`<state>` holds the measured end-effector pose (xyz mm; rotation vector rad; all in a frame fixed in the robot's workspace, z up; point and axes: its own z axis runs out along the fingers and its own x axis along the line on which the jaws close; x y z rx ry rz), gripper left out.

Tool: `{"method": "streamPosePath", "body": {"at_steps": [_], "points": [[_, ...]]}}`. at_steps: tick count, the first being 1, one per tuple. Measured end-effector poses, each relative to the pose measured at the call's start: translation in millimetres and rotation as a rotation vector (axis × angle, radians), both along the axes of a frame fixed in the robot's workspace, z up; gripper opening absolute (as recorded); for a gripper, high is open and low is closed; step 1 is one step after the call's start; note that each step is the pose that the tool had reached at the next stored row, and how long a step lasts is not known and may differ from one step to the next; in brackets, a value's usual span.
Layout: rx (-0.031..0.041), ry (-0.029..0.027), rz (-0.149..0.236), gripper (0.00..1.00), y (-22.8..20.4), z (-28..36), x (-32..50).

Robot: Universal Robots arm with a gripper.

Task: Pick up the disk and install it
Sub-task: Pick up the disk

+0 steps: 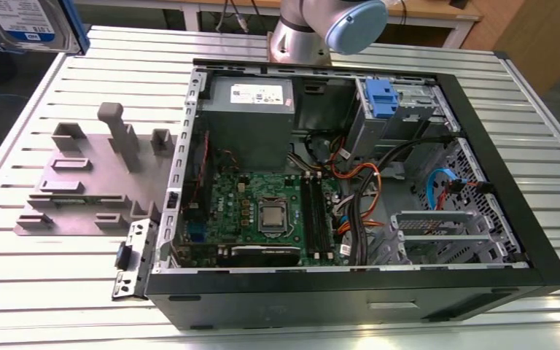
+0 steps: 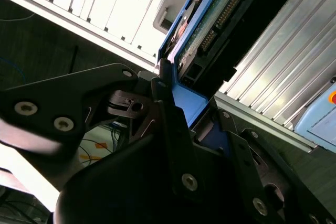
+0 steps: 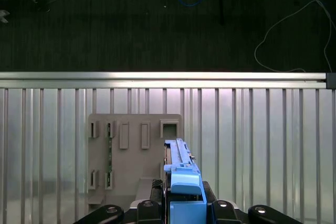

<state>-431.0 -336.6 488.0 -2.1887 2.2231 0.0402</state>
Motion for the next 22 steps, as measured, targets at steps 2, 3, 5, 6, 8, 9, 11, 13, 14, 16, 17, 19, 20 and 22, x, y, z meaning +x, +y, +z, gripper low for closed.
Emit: {"method": "streamPosePath", "body": {"at_steps": [2, 3, 5, 6, 8, 9, 11, 13, 14, 16, 17, 19, 20, 22], "points": [[0.0, 0.0, 0.0, 0.37, 0.0, 0.0, 0.1], [0.0, 0.0, 0.0, 0.37, 0.0, 0.1, 1.0], [0.0, 0.0001, 0.0, 0.37, 0.0, 0.1, 3.9], [0.0, 0.0, 0.0, 0.37, 0.0, 0.0, 5.9], [0.0, 0.0001, 0.0, 0.37, 0.0, 0.1, 9.3], [0.0, 0.0001, 0.0, 0.37, 0.0, 0.0, 10.4], [0.0001, 0.0001, 0.0, 0.37, 0.0, 0.0, 11.3], [0.0, 0.0002, 0.0, 0.37, -1.2, 0.0, 11.7], [0.0, 0.0002, 0.0, 0.37, -2.1, 0.1, 11.8], [-0.0005, 0.0001, 0.0, 0.37, -3.3, 0.0, 11.9], [-0.0009, 0.0, -0.001, 0.37, -3.8, 0.0, 12.0], [-0.0016, 0.0001, -0.001, 0.37, -4.4, 0.0, 12.4], [-0.0019, 0.0001, -0.001, 0.37, -4.6, 0.0, 12.7], [-0.0021, 0.0001, -0.001, 0.37, -4.7, 0.0, 14.1]]}}
